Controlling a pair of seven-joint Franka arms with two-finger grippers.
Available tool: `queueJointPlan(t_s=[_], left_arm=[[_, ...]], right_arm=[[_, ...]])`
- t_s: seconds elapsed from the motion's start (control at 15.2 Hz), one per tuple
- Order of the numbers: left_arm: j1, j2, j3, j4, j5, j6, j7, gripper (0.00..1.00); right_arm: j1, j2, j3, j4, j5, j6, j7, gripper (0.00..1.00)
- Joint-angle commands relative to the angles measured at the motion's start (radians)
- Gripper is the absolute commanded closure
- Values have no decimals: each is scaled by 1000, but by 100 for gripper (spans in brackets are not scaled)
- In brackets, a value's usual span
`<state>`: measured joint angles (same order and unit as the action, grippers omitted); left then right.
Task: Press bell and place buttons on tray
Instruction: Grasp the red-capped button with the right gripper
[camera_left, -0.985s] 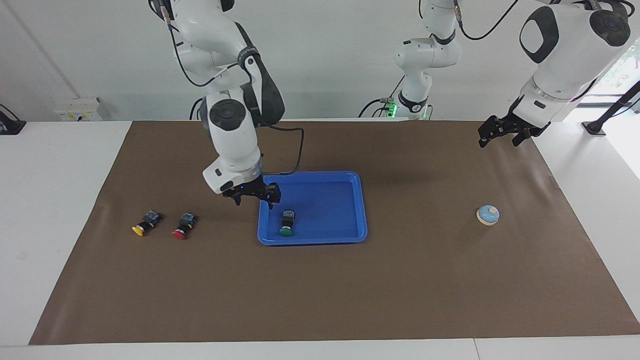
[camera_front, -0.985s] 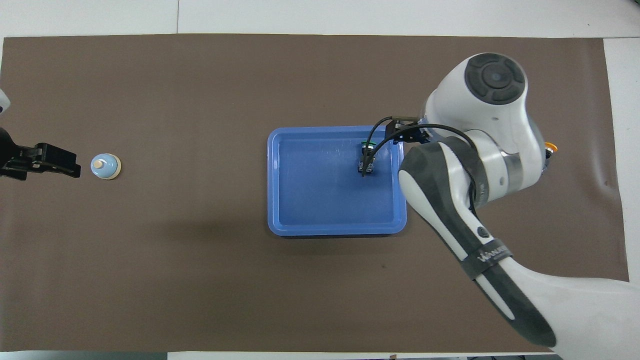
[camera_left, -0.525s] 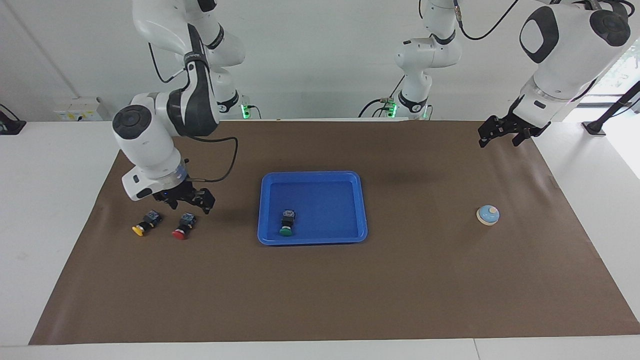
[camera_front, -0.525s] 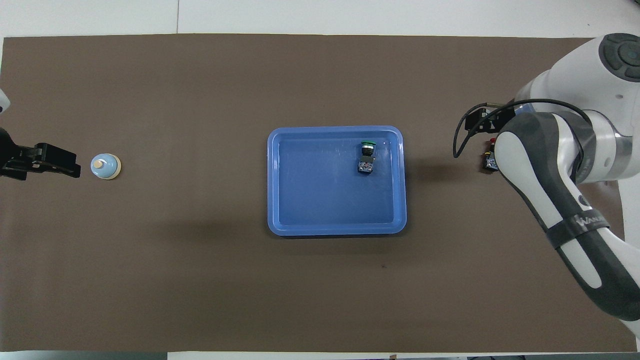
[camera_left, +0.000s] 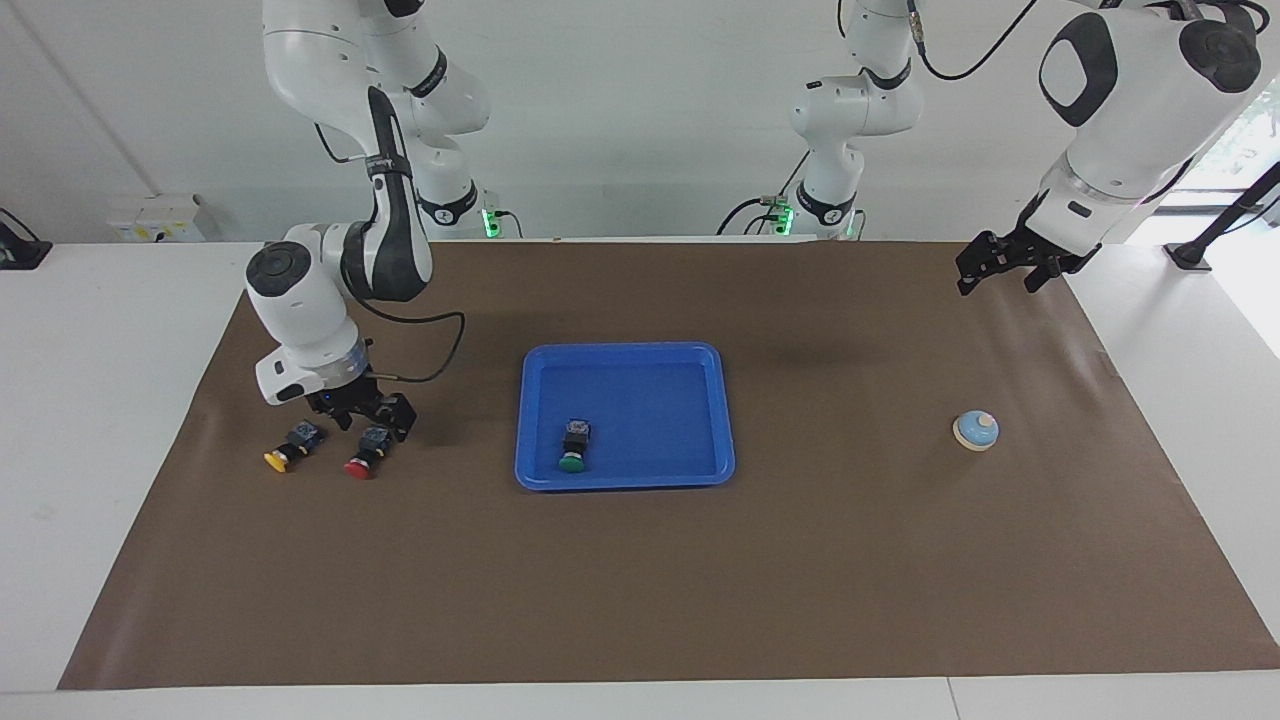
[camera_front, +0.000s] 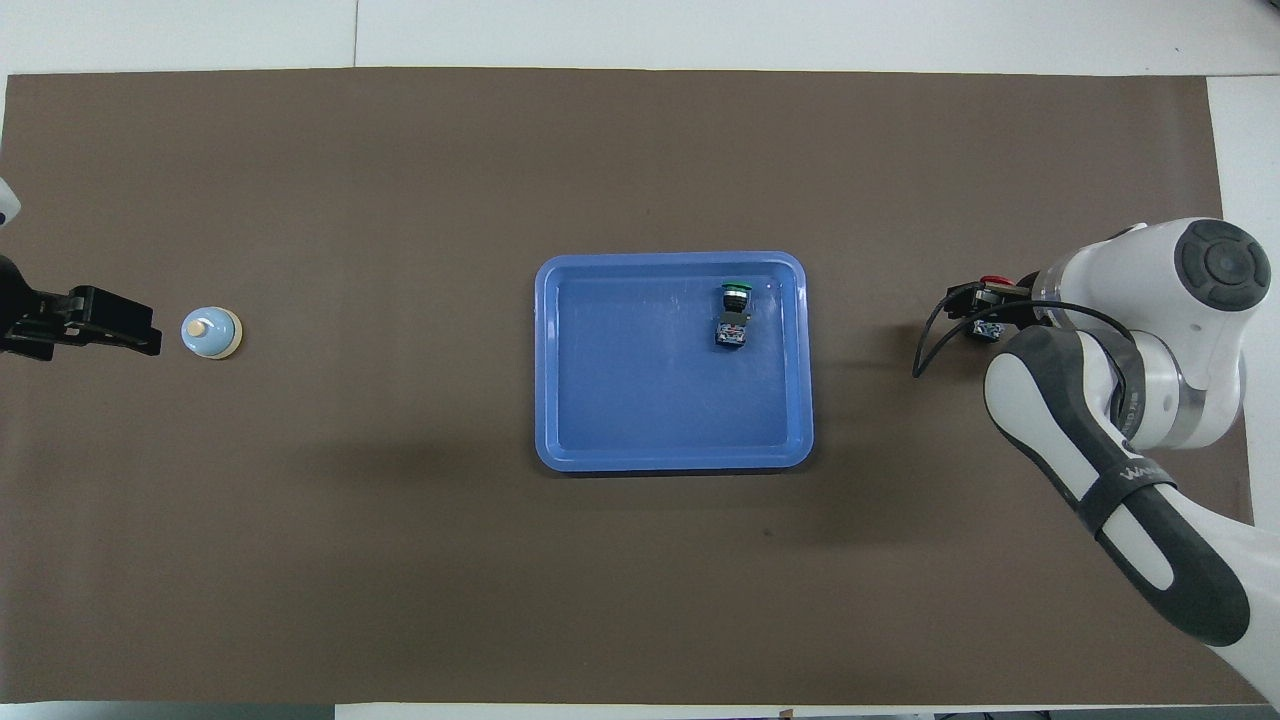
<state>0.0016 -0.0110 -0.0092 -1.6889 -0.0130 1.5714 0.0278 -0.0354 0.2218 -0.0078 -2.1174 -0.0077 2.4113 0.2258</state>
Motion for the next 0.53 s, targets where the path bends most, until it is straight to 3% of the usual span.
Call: queueJointPlan(t_s=[0.0, 0.33, 0.46], left_arm=[[-6, -6, 8, 5, -5, -16, -9, 0], [-6, -6, 8, 5, -5, -16, -9, 0], [-6, -6, 8, 5, -5, -16, -9, 0]], right_arm=[[-37, -1, 11, -21, 8, 28, 4, 0], [-70, 48, 12, -27, 8, 109, 6, 3], [-83, 64, 14, -24, 8, 133, 6, 26]])
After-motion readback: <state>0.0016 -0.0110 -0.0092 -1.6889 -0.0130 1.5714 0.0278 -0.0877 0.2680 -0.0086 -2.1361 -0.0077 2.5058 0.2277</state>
